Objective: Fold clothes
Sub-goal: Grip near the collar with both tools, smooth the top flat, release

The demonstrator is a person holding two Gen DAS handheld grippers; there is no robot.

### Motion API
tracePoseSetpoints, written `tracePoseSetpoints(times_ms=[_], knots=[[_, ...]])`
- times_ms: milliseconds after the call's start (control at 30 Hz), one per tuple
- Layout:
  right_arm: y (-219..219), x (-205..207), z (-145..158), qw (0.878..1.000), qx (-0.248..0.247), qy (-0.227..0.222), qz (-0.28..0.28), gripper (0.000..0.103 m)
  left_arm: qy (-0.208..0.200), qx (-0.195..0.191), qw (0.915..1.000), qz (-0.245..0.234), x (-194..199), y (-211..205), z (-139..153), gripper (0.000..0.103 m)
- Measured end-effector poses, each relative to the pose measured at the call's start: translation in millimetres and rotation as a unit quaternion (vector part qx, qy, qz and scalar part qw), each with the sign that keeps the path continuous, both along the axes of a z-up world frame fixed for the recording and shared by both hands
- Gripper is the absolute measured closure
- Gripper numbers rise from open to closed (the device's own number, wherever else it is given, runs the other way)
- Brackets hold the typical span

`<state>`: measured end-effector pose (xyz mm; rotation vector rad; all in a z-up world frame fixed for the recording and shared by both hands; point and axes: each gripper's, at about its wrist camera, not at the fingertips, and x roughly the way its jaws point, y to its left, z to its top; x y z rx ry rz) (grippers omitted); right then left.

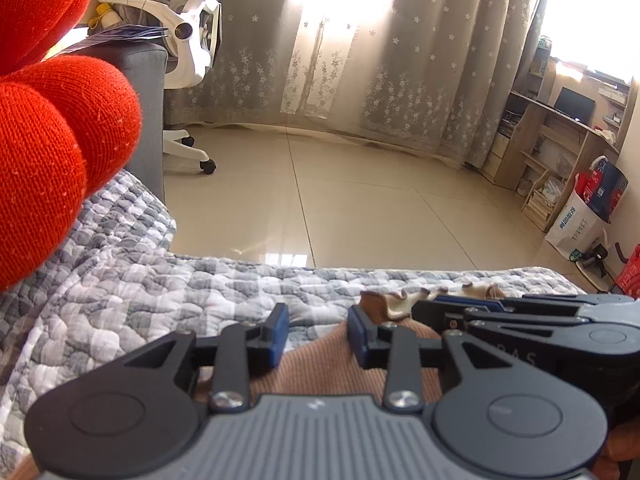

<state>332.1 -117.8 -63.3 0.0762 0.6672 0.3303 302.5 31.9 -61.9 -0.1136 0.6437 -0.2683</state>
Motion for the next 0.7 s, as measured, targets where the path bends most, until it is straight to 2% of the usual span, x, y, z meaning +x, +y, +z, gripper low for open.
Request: tracePoseSetpoints(times_ms=[67, 133, 233, 267, 300, 367, 500, 700], knots=[[1, -2, 1, 1.000, -0.001, -0.004, 0.004, 0.082, -0.001, 0.004, 1.0000, -0.001, -1, -1, 1, 0.066], [-1, -7, 6, 1.000, 0.006, -0.009, 0.005, 0.072, -0.003, 0.014, 0.9999, -0.001, -3, -4, 3, 0.064], [-8, -20, 14, 1.000, 0.022, -0.017, 0.005, 0.067, -0.001, 0.020, 0.9997, 0.014, -8, -6, 7, 0.058], [-11, -24, 17, 0.999, 0.028, -0.020, 0.005, 0.065, 0.000, 0.015, 0.9996, 0.022, -12, -4, 10, 0.055], [-13, -28, 20, 0.999, 0.034, -0.023, 0.005, 0.057, 0.000, 0.007, 0.9996, 0.029, -18, -2, 12, 0.053], [-18, -36, 26, 0.999, 0.045, -0.029, 0.005, 0.052, -0.005, -0.016, 0.9992, 0.036, -34, 1, 18, 0.052], [-32, -63, 33, 0.998, 0.056, -0.025, 0.001, 0.052, -0.014, -0.046, 0.9984, 0.028, -73, 9, 27, 0.051], [-41, -103, 26, 0.999, 0.035, 0.000, 0.001, 0.052, -0.009, -0.030, 0.9990, 0.031, -117, 28, 21, 0.051]])
